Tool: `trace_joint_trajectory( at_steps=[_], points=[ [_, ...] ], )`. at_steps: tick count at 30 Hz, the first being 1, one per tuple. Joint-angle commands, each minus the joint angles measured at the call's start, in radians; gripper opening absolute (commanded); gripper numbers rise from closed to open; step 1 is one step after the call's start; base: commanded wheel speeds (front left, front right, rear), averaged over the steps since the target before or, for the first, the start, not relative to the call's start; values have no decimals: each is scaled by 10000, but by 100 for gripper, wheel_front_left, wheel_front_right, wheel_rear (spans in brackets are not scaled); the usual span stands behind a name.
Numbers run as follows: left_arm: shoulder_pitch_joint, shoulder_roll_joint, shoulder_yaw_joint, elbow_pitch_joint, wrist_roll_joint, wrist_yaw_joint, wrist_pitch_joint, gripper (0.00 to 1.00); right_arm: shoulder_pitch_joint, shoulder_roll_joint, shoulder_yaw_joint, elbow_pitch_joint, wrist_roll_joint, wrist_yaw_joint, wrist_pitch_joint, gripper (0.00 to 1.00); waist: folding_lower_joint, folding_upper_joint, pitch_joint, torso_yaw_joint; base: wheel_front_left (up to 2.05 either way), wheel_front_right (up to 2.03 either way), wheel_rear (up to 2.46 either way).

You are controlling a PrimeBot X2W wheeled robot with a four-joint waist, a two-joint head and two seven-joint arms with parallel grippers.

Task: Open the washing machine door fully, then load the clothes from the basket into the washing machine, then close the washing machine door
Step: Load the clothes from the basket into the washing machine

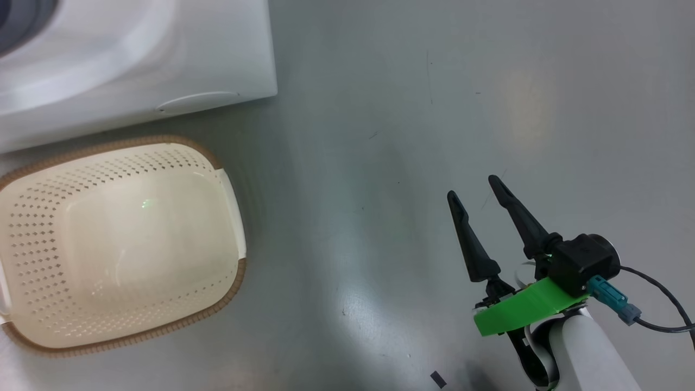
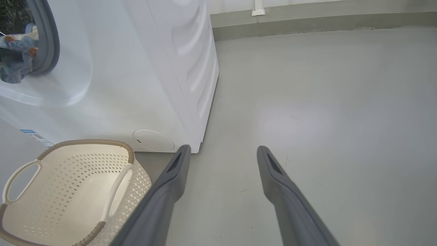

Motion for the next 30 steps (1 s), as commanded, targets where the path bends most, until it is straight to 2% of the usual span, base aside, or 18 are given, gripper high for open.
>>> trace_joint_trajectory(
  at_steps=[1,9,16,22,30],
  points=[
    [-133,640,177,-76,-69,24,-65,0,101,39,276,-250,11,16,-118,100,0,-1,-17,-11,0,0,0],
    [-516,819,109,-149,-84,2,-798,0,127,39,331,-266,39,16,-119,100,0,-1,-42,-74,0,0,0],
    [-1566,1244,81,-606,-260,-400,-1864,0,65,39,426,-372,125,16,-119,100,0,-1,289,-253,0,0,0],
    [-3008,1769,-107,-710,-358,-706,-2138,0,-101,39,503,-440,312,16,-120,100,0,-1,866,-478,0,0,0],
    [-4323,2290,-616,119,-251,-878,-2184,0,-350,39,667,-453,567,16,-120,100,0,-1,1358,-884,0,0,0]
  ],
)
